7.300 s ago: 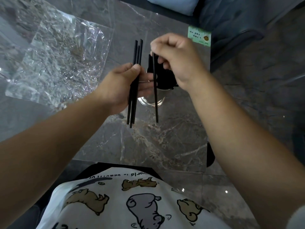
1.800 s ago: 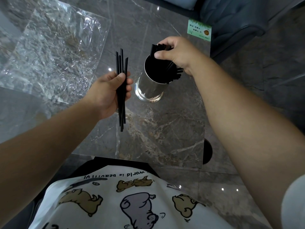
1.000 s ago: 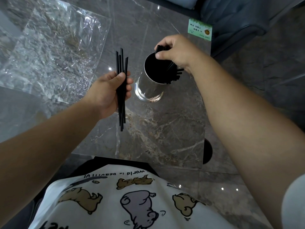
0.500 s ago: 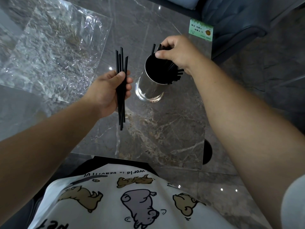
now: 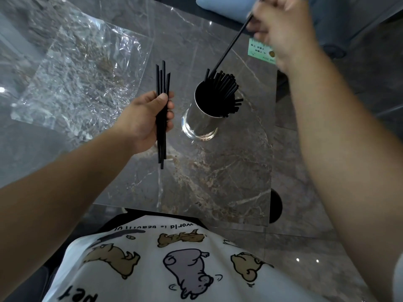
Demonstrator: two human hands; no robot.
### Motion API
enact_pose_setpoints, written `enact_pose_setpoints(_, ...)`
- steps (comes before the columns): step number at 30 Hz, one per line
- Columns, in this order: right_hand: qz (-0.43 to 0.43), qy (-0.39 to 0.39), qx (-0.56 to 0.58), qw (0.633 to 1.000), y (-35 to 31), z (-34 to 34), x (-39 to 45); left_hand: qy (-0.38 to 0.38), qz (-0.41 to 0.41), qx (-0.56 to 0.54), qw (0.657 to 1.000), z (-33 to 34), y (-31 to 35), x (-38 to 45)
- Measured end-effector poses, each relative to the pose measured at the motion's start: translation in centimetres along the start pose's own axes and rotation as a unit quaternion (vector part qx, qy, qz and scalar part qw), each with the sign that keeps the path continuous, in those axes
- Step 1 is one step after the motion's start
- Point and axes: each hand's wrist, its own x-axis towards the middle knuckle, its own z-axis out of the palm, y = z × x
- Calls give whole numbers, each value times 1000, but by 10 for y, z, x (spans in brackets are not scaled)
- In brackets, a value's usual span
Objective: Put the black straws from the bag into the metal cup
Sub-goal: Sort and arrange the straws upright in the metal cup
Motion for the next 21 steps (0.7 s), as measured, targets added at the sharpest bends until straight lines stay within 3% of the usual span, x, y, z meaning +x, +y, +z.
enact_pose_setpoints(5,10,-28,57,998,-41,-14,-20,-29,13,0,999,1,16,-8)
enact_pose_setpoints(11,114,-140,42,983,-44,52,-86,-99,-1,26,995,5,42,-20)
enact_pose_setpoints(16,122,-93,-1,988,-44,101,-114,-124,-28,106,986,-12,56,-41)
enact_pose_setpoints(21,147,-72,-4,986,-57,134,-130,-140,-34,104,984,-38,63,-59)
